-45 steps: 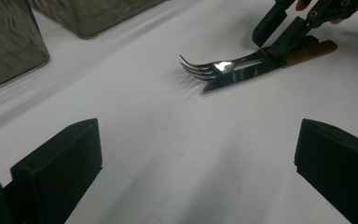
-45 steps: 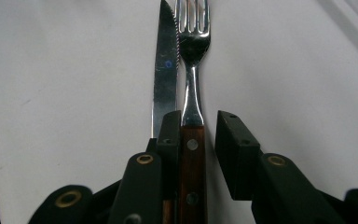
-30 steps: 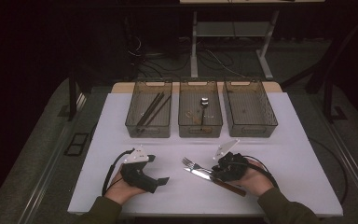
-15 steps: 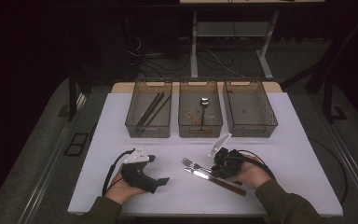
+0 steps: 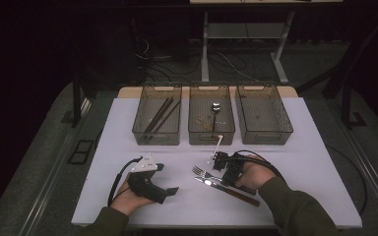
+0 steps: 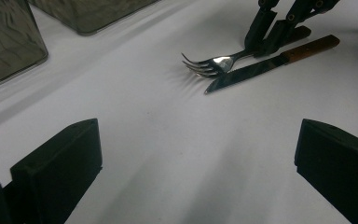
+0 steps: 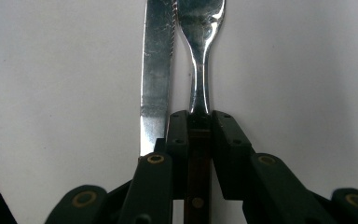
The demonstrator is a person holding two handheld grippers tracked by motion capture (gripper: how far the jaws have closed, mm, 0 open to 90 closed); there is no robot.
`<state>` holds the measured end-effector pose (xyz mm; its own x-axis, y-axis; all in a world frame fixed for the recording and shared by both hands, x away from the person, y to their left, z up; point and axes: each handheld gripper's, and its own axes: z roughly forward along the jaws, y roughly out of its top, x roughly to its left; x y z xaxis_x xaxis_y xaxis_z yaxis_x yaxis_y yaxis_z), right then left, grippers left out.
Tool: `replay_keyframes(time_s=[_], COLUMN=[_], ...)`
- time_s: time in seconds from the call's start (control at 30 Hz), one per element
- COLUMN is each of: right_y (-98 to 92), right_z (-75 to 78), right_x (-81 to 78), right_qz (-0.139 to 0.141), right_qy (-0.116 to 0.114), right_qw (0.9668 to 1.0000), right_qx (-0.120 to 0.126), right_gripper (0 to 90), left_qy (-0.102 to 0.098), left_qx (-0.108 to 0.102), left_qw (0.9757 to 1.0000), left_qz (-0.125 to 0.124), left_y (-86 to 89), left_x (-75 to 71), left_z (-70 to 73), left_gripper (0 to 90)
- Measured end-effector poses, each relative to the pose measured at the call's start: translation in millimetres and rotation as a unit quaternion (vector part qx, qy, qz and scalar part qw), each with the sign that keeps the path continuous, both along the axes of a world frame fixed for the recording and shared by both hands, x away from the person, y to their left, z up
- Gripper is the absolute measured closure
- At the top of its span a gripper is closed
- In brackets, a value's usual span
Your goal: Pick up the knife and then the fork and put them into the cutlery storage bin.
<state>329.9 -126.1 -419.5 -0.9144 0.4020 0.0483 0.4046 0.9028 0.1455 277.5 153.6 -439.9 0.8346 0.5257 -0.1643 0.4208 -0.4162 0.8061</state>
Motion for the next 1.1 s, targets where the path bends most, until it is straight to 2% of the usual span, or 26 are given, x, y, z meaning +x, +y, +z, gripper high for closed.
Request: replay_keyframes(time_s=[0.13, 0.27, 0.47, 0.67, 0.77, 0.87, 1.0, 1.1], right_y=[0.6, -1.6, -14.4, -29.6, -38.9, -50.3, -65.4, -77.8], right_z=[0.1, 0.7, 0.0, 2.6, 5.6, 8.0, 12.7, 17.5], right_x=[1.6, 1.8, 2.6, 3.5, 3.6, 2.4, 1.2, 2.9], right_qz=[-0.003, -0.009, -0.024, -0.045, -0.055, -0.067, -0.094, -0.109], right_qy=[0.005, 0.010, 0.011, 0.001, -0.010, -0.018, -0.022, -0.029], right_qw=[1.0000, 0.9999, 0.9983, 0.9943, 0.9908, 0.9851, 0.9759, 0.9670], right_qx=[-0.002, 0.007, 0.052, 0.097, 0.123, 0.157, 0.196, 0.229], right_gripper=[77.5, 77.6, 77.6, 77.6, 77.6, 77.6, 77.6, 77.6], left_qy=[-0.001, -0.001, 0.000, 0.000, 0.000, 0.000, 0.000, 0.000], left_qx=[0.000, 0.000, -0.001, -0.001, 0.000, -0.001, -0.002, -0.002], left_qw=[1.0000, 1.0000, 1.0000, 1.0000, 1.0000, 1.0000, 1.0000, 1.0000], left_qz=[0.000, 0.000, 0.000, 0.001, 0.001, 0.001, 0.000, 0.000], left_y=[0.1, 0.4, 0.6, 0.7, 0.8, 0.9, 0.6, 0.7], left_x=[-0.2, 0.1, 0.2, 0.3, 0.2, 0.3, 0.0, 0.0], left_z=[0.3, 0.3, 0.2, 0.2, 0.3, 0.2, 0.4, 0.6], left_gripper=[0.0, 0.0, 0.0, 0.0, 0.0, 0.0, 0.0, 0.0])
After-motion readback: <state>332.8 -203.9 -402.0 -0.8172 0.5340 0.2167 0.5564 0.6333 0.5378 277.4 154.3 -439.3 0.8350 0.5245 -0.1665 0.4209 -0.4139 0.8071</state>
